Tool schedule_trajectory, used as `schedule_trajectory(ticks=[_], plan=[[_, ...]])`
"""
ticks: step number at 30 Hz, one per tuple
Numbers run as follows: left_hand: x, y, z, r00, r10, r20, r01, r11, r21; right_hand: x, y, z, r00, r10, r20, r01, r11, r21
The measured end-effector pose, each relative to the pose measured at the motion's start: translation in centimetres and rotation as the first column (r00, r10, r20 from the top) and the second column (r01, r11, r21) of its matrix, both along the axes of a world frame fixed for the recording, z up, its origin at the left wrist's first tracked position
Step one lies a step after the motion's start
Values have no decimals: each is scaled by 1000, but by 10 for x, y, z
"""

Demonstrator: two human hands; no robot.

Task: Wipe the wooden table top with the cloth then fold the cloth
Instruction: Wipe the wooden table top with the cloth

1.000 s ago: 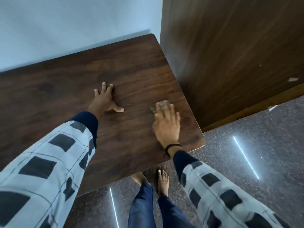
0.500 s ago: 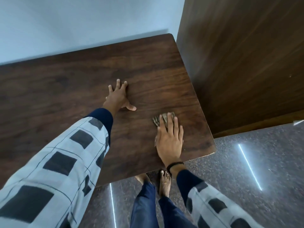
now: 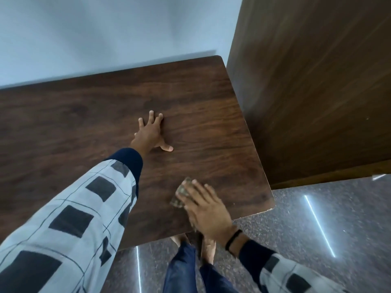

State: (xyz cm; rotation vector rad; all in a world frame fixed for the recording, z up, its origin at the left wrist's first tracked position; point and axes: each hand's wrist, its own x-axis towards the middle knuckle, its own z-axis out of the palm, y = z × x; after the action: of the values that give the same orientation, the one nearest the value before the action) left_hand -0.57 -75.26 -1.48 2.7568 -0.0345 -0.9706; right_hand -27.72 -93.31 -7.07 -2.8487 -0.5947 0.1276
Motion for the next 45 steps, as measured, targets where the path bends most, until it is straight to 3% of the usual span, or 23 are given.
schedule_trajectory(ticks=[4,6,8,10,12,15,18,21,24,27,28,31,33,35,40,45], plan=[[2,-5,2,1000,10,-17,-9,1000,11,37,5,10,928,-372,-1,372,928,35],[4,-5,1,1000,11,-19,-11,1000,20,45,35,15,882,-471,-22,471,879,80],[5,-4,0,1000,13,-24,-13,999,32,37,67,14,912,-407,-43,409,902,140],[6,-3,-2,999,12,-34,-11,999,40,11,85,8,983,-180,-46,185,971,151],[6,-3,-3,999,13,-37,-11,999,43,-18,76,2,999,21,-26,-18,990,138],[6,-1,-3,999,6,-35,-5,999,48,-37,27,-2,993,114,-10,-113,992,51],[5,-1,-2,1000,-1,-22,2,999,39,-26,-39,2,1000,-29,-4,29,999,-38],[3,1,-2,1000,-11,-6,11,1000,21,-13,-95,7,957,-289,-3,288,957,-39],[2,1,-1,1000,-8,-3,8,1000,15,-12,-110,11,834,-552,1,552,834,-18],[3,-1,3,1000,5,-23,-5,1000,17,-14,-67,11,620,-784,-6,784,620,-14],[3,-2,3,1000,8,-28,-8,1000,14,-17,-47,10,590,-807,-30,807,590,-2],[1,0,6,1000,-5,-22,5,1000,9,-26,-15,5,671,-740,-55,741,671,19],[-1,0,7,1000,-6,-17,6,1000,-2,-24,-33,5,704,-706,-75,709,705,16],[-2,-2,10,1000,3,-24,-3,1000,-12,-10,-63,7,679,-732,-49,733,680,1],[-3,-6,16,999,-3,-46,3,1000,8,76,-103,16,627,-779,-22,778,627,-23],[0,-6,13,998,-2,-56,3,1000,19,170,-101,23,670,-741,-42,741,671,-33]])
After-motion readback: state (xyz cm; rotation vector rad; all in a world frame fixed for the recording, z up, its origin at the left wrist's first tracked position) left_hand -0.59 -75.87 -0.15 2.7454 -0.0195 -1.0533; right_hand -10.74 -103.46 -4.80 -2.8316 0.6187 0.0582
